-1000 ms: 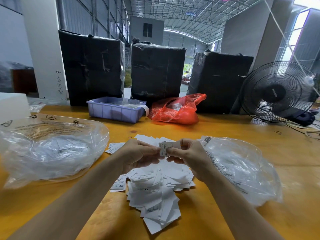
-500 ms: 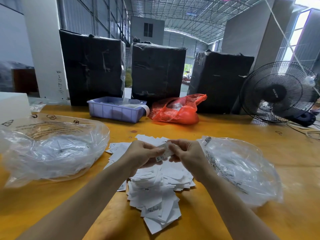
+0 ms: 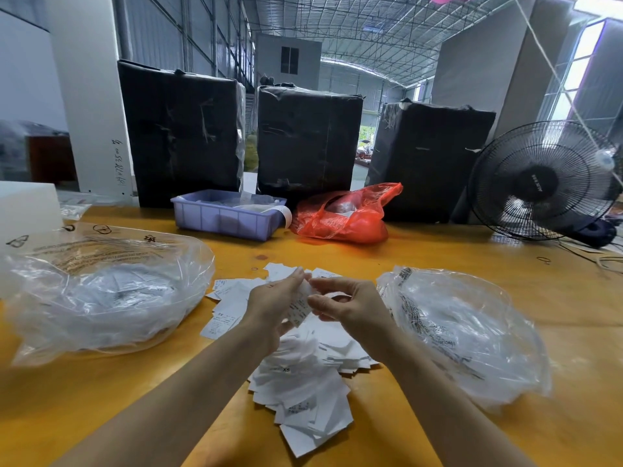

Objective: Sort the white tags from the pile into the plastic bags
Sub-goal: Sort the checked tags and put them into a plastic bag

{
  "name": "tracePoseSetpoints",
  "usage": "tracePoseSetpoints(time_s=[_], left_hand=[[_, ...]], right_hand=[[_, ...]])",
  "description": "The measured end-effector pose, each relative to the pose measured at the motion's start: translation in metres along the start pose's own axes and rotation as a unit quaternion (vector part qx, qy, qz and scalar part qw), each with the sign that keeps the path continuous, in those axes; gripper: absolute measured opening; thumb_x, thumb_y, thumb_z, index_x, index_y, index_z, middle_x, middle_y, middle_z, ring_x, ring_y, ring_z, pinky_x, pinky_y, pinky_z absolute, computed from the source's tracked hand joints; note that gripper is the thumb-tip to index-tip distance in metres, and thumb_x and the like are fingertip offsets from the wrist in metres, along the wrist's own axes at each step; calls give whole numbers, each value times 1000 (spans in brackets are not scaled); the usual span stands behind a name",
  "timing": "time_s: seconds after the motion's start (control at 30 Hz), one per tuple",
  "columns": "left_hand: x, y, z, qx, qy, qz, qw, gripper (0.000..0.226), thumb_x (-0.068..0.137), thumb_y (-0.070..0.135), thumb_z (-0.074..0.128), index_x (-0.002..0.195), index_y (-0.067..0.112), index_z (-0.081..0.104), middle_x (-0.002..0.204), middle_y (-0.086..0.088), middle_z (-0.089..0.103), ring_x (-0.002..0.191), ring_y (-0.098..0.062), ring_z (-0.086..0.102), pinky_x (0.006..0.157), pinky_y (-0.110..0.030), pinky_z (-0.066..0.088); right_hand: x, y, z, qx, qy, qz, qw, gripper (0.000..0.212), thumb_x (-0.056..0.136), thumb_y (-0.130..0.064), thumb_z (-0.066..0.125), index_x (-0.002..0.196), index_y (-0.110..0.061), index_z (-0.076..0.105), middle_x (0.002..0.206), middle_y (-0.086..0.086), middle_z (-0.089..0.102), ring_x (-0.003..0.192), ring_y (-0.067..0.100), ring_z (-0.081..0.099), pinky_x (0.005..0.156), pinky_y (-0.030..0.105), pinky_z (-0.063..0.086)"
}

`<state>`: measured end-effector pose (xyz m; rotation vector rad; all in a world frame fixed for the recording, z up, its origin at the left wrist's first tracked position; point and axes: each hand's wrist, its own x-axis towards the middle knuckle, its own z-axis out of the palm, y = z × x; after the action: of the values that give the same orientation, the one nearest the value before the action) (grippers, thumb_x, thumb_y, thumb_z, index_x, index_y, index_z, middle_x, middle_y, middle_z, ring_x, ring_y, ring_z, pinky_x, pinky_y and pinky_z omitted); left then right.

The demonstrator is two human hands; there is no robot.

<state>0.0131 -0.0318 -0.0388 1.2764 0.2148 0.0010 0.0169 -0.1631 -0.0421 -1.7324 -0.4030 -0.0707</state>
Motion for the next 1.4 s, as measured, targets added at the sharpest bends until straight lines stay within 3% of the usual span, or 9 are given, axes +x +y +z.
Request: tracePoseSetpoints(time_s=[0.17, 0.33, 0.5, 0.73, 0.83, 0.93, 1.1, 1.2, 1.4], left_hand=[[-1, -1, 0, 2, -37, -7, 999, 25, 89, 38, 59, 101, 20, 72, 93, -6, 66, 84, -19, 57, 72, -30, 42], [1, 5, -5, 60, -70, -47, 995, 28, 88, 43, 59, 92, 17, 70, 78, -6, 64, 71, -17, 56, 60, -26, 42], [10, 14, -20, 108, -98, -21, 989, 15, 80, 18, 73, 80, 3, 69, 71, -12, 65, 49, -11, 54, 44, -17, 45], [15, 33, -37, 152, -86, -11, 985, 9, 75, 8, 75, 78, 1, 70, 71, -13, 69, 48, -10, 56, 44, -17, 47], [18, 50, -54, 155, -31, 17, 987, 6, 78, 7, 73, 76, 6, 68, 72, -12, 69, 56, -13, 60, 43, -16, 45], [26, 70, -85, 205, 85, 89, 971, 7, 82, 9, 71, 78, 10, 66, 76, -7, 67, 66, -13, 60, 48, -16, 46], [33, 87, -148, 277, 293, 182, 897, 26, 81, -4, 64, 61, 12, 61, 66, -8, 62, 65, -23, 62, 69, -35, 56], [34, 85, -172, 340, 365, 163, 851, 12, 80, -8, 59, 72, -2, 66, 80, -16, 68, 78, -32, 67, 74, -38, 56], [33, 79, -183, 435, 388, 137, 801, 18, 81, -11, 54, 96, -19, 59, 100, -32, 63, 92, -42, 61, 69, -42, 50]], right_hand=[[0, 1, -2, 40, -1, 30, 999, 13, 80, -7, 71, 93, -6, 69, 75, 6, 67, 59, 10, 60, 60, 22, 48], [2, -2, -5, 135, 43, 82, 987, 2, 80, -2, 69, 82, -2, 69, 63, 7, 64, 52, 11, 56, 54, 20, 48], [3, -3, -11, 186, 92, 118, 971, 5, 81, 4, 67, 82, -1, 67, 57, 4, 64, 49, 10, 57, 51, 19, 49], [2, -10, -14, 142, 122, 45, 981, 6, 81, 3, 66, 83, -2, 67, 68, 9, 68, 56, 14, 64, 55, 21, 55], [0, -17, -31, 6, 206, -76, 976, 8, 84, -1, 65, 84, -9, 66, 71, 9, 68, 57, 19, 65, 54, 22, 55], [3, -12, -75, -226, 305, -170, 910, 9, 84, -6, 64, 82, -15, 65, 66, 2, 65, 51, 16, 64, 50, 21, 53], [17, 48, -161, -440, 243, 123, 856, 17, 71, -14, 74, 57, -7, 68, 55, 10, 63, 62, 37, 64, 55, 46, 54], [28, 95, -184, -506, 158, 231, 816, 43, 58, -31, 89, 69, 6, 71, 72, 23, 69, 70, 38, 65, 74, 48, 53], [14, 92, -174, -463, 182, 216, 840, 35, 59, -15, 89, 35, -19, 64, 38, -3, 58, 50, 24, 61, 55, 32, 49]])
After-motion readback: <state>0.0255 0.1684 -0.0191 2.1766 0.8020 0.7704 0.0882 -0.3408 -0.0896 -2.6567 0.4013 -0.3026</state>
